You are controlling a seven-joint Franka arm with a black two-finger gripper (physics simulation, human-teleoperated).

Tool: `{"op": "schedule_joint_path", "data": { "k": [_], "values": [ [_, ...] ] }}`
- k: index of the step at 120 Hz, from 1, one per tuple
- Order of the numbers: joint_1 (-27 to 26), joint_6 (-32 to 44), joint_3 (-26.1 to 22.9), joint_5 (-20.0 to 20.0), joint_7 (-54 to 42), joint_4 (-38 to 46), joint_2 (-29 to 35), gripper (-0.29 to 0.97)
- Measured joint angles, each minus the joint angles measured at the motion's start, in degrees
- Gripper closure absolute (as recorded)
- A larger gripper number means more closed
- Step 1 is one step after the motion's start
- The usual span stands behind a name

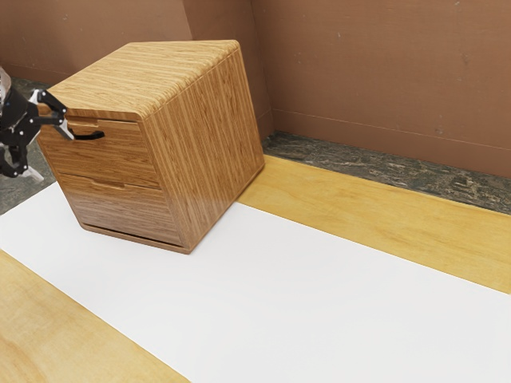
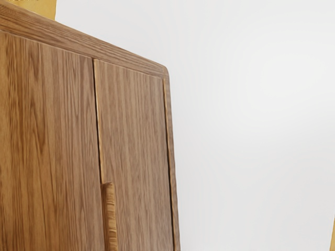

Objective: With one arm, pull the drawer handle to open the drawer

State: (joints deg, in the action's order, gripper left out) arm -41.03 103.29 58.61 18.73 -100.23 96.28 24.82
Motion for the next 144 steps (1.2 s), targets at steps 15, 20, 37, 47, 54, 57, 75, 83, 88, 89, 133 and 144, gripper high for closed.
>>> {"op": "schedule_joint_path", "data": {
  "k": [15, 20, 37, 47, 54, 57, 75, 83, 88, 89, 133, 144],
  "values": [
    [-0.2, 4.4, 1.2, -0.2, -0.7, 1.5, 0.0, 0.0],
    [-0.2, 5.7, 2.0, -0.2, -0.9, 2.1, 0.0, 0.0],
    [-0.3, 9.3, 3.4, -0.4, -1.4, 3.3, -0.1, 0.0],
    [-0.4, 10.8, 3.9, -0.6, -1.6, 3.3, -0.5, 0.0],
    [-2.5, 11.9, 5.9, -0.7, -1.8, 2.8, -1.2, 0.0],
    [-3.2, 12.3, 6.5, -0.8, -1.9, 2.5, -1.5, 0.0],
    [-6.1, 14.3, 9.6, -1.3, -2.1, 1.7, -2.1, 0.0],
    [-7.2, 14.9, 11.0, -1.4, -2.2, 1.7, -2.1, 0.0],
    [-7.5, 15.2, 11.6, -1.4, -2.2, 1.8, -2.1, 0.0],
    [-7.6, 15.2, 11.7, -1.4, -2.1, 1.8, -2.2, 0.0],
    [-9.3, 16.2, 14.7, -1.4, -1.9, 2.3, -2.5, -0.01],
    [-9.5, 16.2, 15.3, -1.4, -1.8, 2.3, -2.5, 0.0]
  ]
}}
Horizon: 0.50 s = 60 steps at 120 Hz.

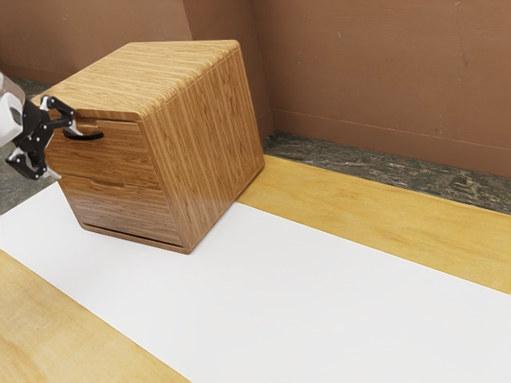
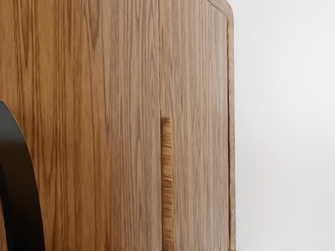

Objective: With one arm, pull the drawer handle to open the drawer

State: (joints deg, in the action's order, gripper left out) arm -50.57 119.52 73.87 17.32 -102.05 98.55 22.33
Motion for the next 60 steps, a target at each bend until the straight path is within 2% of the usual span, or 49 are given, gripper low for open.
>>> {"op": "schedule_joint_path", "data": {
  "k": [34, 44, 60],
  "values": [
    [1.8, 0.1, -0.6, -0.8, 0.2, 1.1, -0.1, 0.0],
    [4.4, 0.1, -2.8, -1.1, 0.3, 1.5, 0.0, 0.05],
    [6.7, 0.0, -4.7, -1.4, 0.3, 2.5, 0.1, 0.02]
  ]
}}
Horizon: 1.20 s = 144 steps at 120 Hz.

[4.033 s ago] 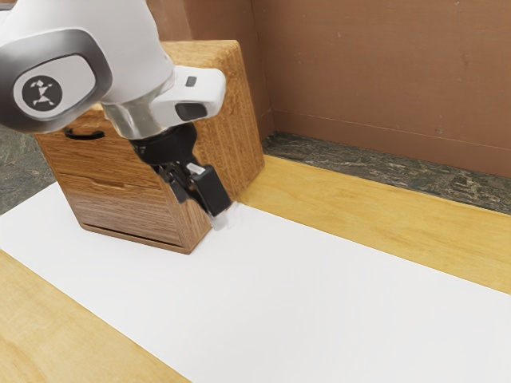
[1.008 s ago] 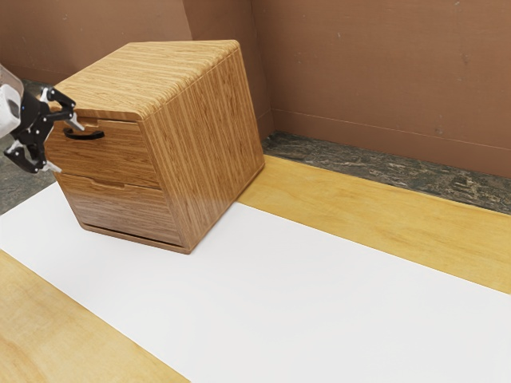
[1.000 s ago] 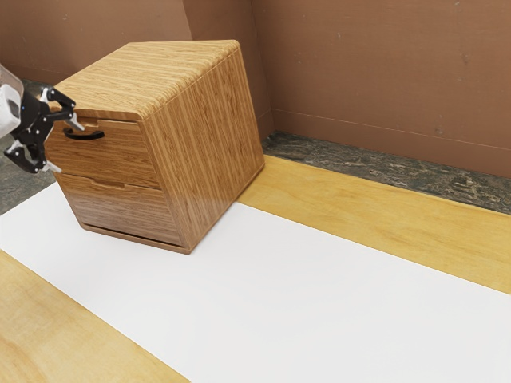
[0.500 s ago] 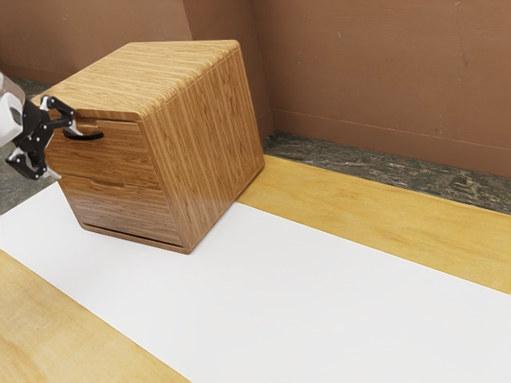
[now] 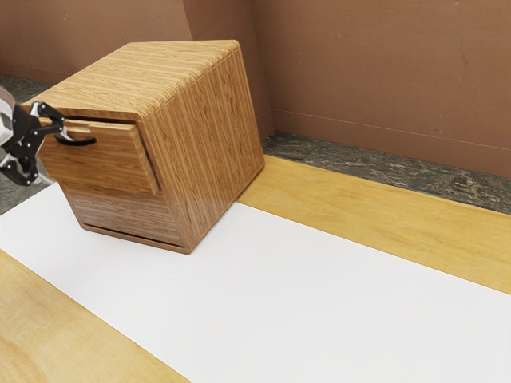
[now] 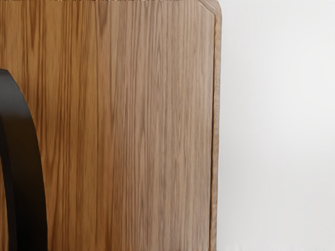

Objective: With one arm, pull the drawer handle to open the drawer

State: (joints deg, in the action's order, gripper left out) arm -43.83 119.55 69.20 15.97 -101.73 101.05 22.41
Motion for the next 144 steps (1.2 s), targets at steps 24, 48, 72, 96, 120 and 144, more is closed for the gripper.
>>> {"op": "schedule_joint_path", "data": {
  "k": [24, 48, 72, 96, 120, 144],
  "values": [
    [9.4, 0.0, -7.9, -0.3, 0.0, 3.0, 0.5, 0.07],
    [17.9, 0.0, -14.7, -0.8, 0.0, 7.0, 2.9, 0.01],
    [26.2, 0.0, -21.5, -1.2, 0.0, 11.6, 6.0, 0.0],
    [34.4, 0.0, -28.2, -1.9, 0.0, 17.0, 10.7, 0.04],
    [40.1, -0.3, -32.0, -2.0, -0.1, 21.4, 15.2, 0.0],
    [44.3, -0.9, -35.0, -2.2, -0.2, 23.8, 17.9, 0.02]
  ]
}}
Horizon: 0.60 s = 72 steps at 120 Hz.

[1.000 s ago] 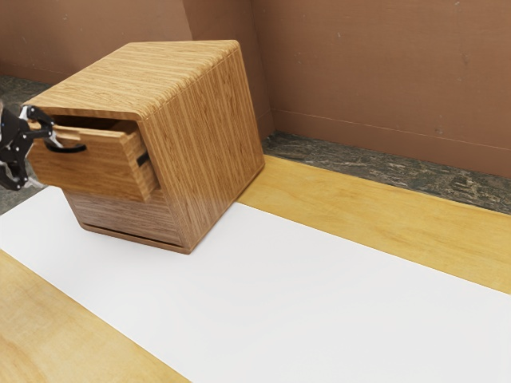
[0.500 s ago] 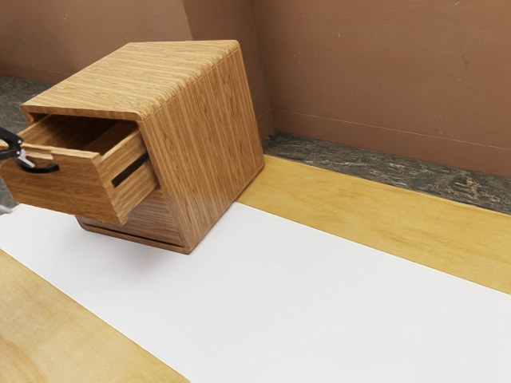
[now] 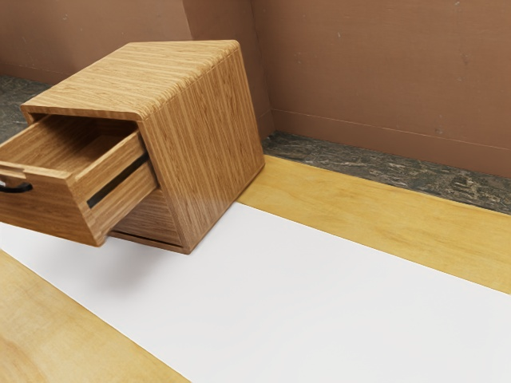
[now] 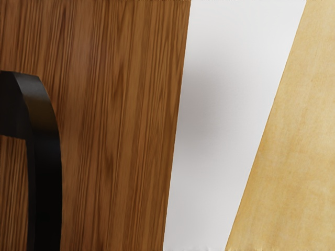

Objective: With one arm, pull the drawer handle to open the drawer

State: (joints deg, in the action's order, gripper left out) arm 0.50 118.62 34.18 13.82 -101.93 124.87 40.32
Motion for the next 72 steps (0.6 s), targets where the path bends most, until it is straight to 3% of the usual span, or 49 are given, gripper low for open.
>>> {"op": "schedule_joint_path", "data": {
  "k": [46, 51, 60, 67, 72],
  "values": [
    [5.6, -2.1, -5.1, -1.6, -0.1, 3.6, 4.2, 0.0],
    [6.6, -2.3, -7.1, -1.8, -0.1, 3.2, 4.3, 0.0],
    [8.0, -3.5, -15.9, -3.6, 0.0, -3.4, 3.8, 0.0],
    [4.5, -5.2, -21.0, -5.8, 1.3, -9.6, 1.1, 0.0],
    [-6.5, -7.1, -21.7, -4.4, 5.3, -13.4, -3.8, 0.0]
  ]
}}
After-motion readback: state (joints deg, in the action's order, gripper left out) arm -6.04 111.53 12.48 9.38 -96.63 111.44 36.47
